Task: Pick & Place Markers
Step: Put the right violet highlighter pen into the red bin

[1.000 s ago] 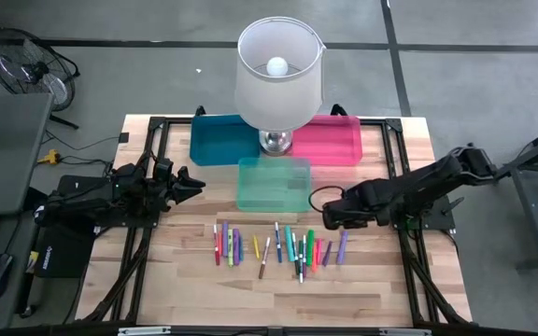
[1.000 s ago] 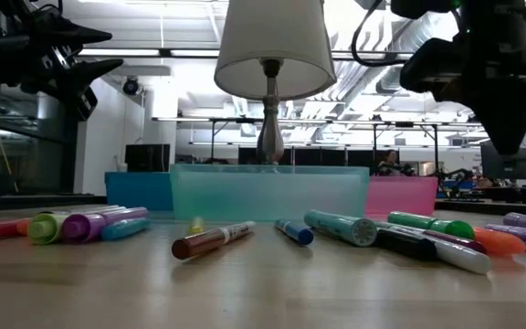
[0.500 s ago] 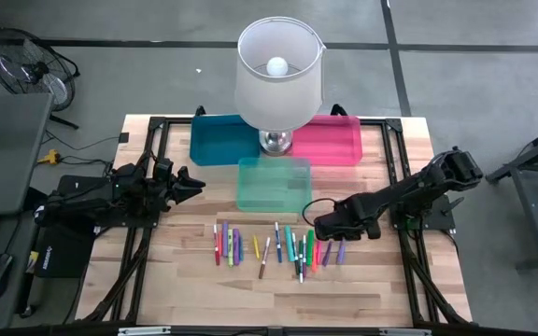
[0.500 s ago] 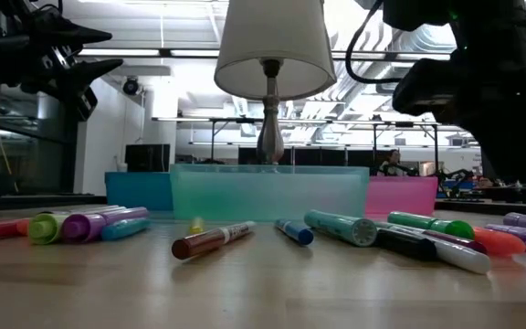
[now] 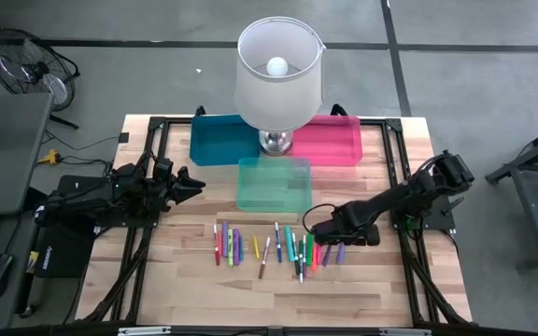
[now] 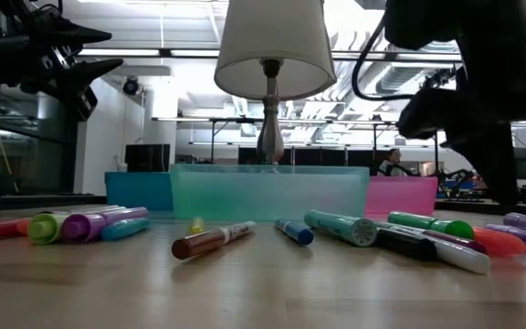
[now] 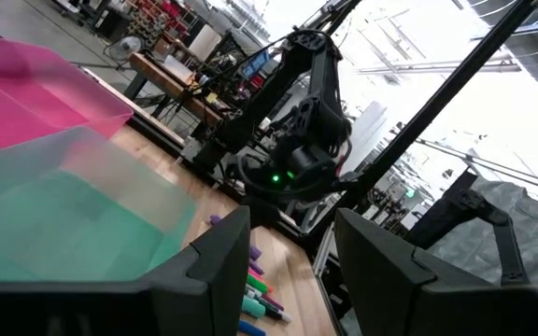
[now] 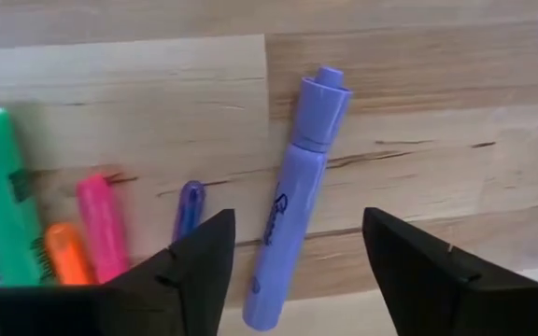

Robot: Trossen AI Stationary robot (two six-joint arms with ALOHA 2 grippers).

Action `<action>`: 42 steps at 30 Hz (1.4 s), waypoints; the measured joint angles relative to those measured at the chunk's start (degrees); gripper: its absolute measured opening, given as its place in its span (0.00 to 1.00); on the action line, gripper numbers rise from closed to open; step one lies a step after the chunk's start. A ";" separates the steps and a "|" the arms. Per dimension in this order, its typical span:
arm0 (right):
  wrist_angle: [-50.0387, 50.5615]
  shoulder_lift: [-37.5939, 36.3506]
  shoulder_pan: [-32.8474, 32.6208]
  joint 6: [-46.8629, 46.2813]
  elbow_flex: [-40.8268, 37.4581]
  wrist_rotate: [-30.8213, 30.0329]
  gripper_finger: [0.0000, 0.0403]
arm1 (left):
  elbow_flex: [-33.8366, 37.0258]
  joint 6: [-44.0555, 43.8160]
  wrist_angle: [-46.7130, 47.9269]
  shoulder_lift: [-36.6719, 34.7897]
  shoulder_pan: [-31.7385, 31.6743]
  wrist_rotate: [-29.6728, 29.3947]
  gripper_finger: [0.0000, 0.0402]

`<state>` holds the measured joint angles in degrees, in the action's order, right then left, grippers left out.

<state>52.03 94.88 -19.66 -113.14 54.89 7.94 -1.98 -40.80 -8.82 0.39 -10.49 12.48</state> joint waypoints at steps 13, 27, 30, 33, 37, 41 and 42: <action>1.01 0.49 -1.55 -5.45 0.00 1.64 0.53 | 0.00 -0.01 -0.02 0.01 0.00 -0.03 0.39; -10.50 0.14 -1.37 -6.34 -6.81 1.70 0.49 | 0.00 -0.02 -0.01 0.00 0.00 -0.21 0.39; -10.65 0.19 -1.31 -5.57 -6.85 1.62 0.43 | 0.00 0.00 0.00 -0.01 0.01 -0.21 0.39; -10.79 0.25 -1.29 -4.90 -6.88 1.43 0.35 | 0.00 -0.01 0.00 0.00 0.00 -0.20 0.39; -10.74 0.29 -1.27 -3.39 -6.93 1.43 0.21 | 0.00 -0.01 -0.01 0.01 0.01 -0.18 0.39; -10.13 0.31 -0.93 -1.35 -6.97 2.60 0.13 | 0.00 -0.02 0.00 0.01 -0.01 -0.18 0.39; -10.03 0.33 -0.73 -0.70 -6.97 3.00 0.13 | 0.00 -0.02 0.00 0.01 -0.01 -0.16 0.39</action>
<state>42.00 95.21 -20.38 -113.84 47.92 10.94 -1.98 -40.82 -8.82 0.40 -10.50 12.32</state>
